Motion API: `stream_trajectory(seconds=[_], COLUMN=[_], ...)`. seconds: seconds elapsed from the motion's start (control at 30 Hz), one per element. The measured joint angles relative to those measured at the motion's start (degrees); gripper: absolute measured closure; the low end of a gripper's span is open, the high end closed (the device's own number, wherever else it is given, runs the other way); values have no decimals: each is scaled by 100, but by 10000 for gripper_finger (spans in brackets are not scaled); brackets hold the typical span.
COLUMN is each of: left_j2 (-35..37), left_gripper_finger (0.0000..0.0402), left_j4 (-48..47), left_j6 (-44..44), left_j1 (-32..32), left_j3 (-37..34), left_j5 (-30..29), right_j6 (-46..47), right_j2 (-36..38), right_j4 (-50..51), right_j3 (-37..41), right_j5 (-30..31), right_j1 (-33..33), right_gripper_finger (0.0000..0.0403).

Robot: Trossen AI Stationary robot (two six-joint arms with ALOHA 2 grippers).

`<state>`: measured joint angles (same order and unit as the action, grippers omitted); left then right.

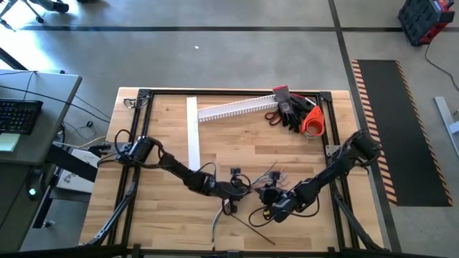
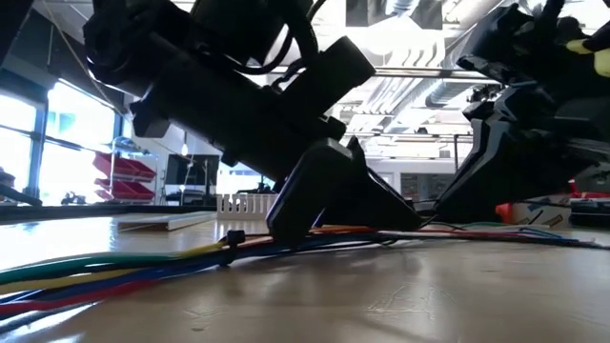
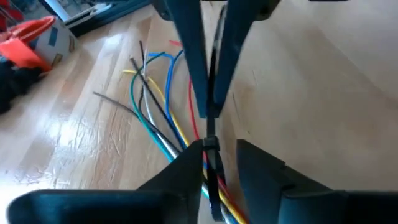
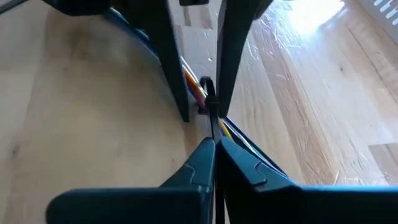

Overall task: Ziptie cables
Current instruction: Wrap the cable wires with the black zip tie

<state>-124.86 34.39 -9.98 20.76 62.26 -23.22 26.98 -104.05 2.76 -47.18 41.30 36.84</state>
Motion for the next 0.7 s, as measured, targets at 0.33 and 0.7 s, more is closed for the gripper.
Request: stream_trajectory(seconds=[0.33, 0.7], left_j2=[5, 9], left_gripper_finger=[335, 394], left_j4=[153, 161], left_j6=[-76, -70], left_j1=[106, 102], left_j3=[-2, -2], left_j5=[-299, -302], right_j6=[1, 9], right_j2=[0, 0], right_j4=[41, 43], right_j3=[4, 4], right_j5=[4, -4], right_j1=[-6, -2], right_gripper_finger=[402, 402])
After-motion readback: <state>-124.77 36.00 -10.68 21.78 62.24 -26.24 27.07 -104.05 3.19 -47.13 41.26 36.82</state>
